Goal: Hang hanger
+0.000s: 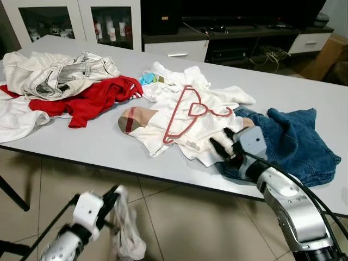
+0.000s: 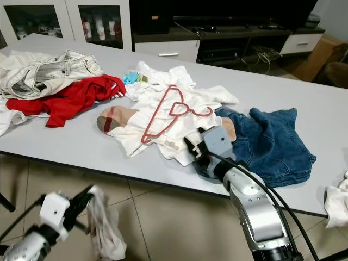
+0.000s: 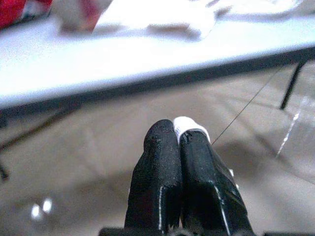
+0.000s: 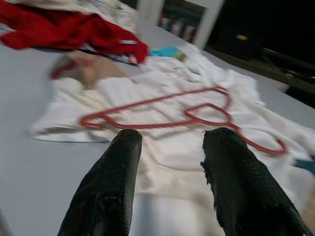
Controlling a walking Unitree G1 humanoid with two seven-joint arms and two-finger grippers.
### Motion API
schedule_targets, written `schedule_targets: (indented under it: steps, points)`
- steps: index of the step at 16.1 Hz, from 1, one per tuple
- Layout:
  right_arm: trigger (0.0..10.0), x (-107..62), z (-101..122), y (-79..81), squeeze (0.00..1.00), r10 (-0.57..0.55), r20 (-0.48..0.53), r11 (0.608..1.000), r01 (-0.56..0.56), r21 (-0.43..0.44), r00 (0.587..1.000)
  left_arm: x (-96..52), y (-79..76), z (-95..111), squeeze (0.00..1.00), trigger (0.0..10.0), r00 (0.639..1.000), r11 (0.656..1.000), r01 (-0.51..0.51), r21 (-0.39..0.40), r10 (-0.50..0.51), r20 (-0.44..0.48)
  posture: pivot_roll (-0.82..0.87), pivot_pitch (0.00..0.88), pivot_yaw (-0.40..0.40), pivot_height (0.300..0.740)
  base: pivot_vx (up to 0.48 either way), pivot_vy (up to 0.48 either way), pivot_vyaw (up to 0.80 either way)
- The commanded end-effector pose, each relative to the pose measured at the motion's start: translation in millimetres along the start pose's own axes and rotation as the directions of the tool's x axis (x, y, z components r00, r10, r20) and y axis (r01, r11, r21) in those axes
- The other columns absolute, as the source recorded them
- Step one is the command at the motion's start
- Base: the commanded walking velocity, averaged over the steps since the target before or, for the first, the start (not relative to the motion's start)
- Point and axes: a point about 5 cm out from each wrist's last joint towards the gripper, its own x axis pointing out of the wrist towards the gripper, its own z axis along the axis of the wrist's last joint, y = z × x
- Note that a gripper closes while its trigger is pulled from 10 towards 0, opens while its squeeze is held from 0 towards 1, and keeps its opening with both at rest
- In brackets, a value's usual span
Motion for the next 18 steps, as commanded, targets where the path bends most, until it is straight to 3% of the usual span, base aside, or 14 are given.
schedule_targets:
  steps: [1, 4, 8, 11, 12, 14, 16, 17, 18]
  points:
    - [10.0, -3.6, 2.5, -0.9, 0.0, 0.025, 0.01, 1.0, -0.025, 0.004, 1.0, 5.9, -3.8, 14.3, 0.0, 10.0, 0.996, 0.997, 0.075, 0.034, -0.077, 0.037, 0.06, 0.0, -0.077, 0.74, 0.0, 0.0, 0.0]
    - [10.0, -4.6, 1.3, 3.4, 0.0, 0.107, -0.003, 0.994, -0.107, 0.032, 0.994, 7.1, -2.0, 47.7, 0.0, 10.0, 0.962, 0.966, 0.254, 0.043, -0.257, 0.088, 0.07, 0.0, -0.078, 0.74, 0.0, 0.0, 0.0]
    - [10.0, -6.7, -7.5, 7.7, 0.0, 0.164, -0.05, 0.986, -0.162, 0.041, 0.985, 8.1, 8.5, 68.4, 0.0, 10.0, 0.938, 0.942, 0.328, 0.073, -0.334, 0.091, 0.07, 0.0, -0.076, 0.74, 0.0, 0.0, 0.0]
    - [10.0, -6.8, -9.7, 6.6, 0.0, 0.164, -0.058, 0.985, -0.161, 0.058, 0.985, 4.8, 16.4, 96.3, 0.0, 10.0, 0.902, 0.911, 0.412, 0.02, -0.411, 0.131, 0.07, 0.0, -0.074, 0.74, 0.0, 0.0, 0.0]
    - [10.0, -6.4, -10.3, 6.4, 0.0, 0.167, -0.062, 0.985, -0.163, 0.058, 0.984, 1.8, 16.2, 101.8, 0.0, 10.0, 0.875, 0.881, 0.472, -0.022, -0.466, 0.128, 0.07, 0.0, -0.074, 0.74, 0.0, 0.0, 0.0]
    - [10.0, -5.2, -10.8, 5.5, 0.0, 0.17, -0.068, 0.985, -0.167, 0.052, 0.983, -11.6, 9.4, 107.7, 0.0, 10.0, 0.79, 0.784, 0.613, -0.095, -0.605, 0.102, 0.07, 0.0, -0.074, 0.74, 0.0, 0.0, 0.0]
    - [10.0, -3.6, -10.8, 2.2, 0.0, 0.16, -0.071, 0.986, -0.156, 0.049, 0.985, -21.4, 2.0, 109.3, 0.0, 10.0, 0.732, 0.719, 0.68, -0.142, -0.679, 0.067, 0.07, 0.0, -0.072, 0.74, 0.0, 0.0, 0.0]
    - [10.0, -3.1, -10.6, 1.4, 0.0, 0.157, -0.071, 0.987, -0.154, 0.05, 0.985, -23.1, 0.1, 111.3, 0.0, 10.0, 0.72, 0.706, 0.691, -0.155, -0.691, 0.067, 0.07, 0.0, -0.072, 0.74, 0.0, 0.0, 0.0]
    - [10.0, -2.8, -10.4, 3.3, 0.0, 0.17, -0.068, 0.984, -0.166, 0.062, 0.983, -18.9, 4.8, 122.6, 0.0, 10.0, 0.739, 0.721, 0.673, -0.161, -0.661, 0.127, 0.07, 0.0, -0.074, 0.74, 0.0, 0.0, 0.0]
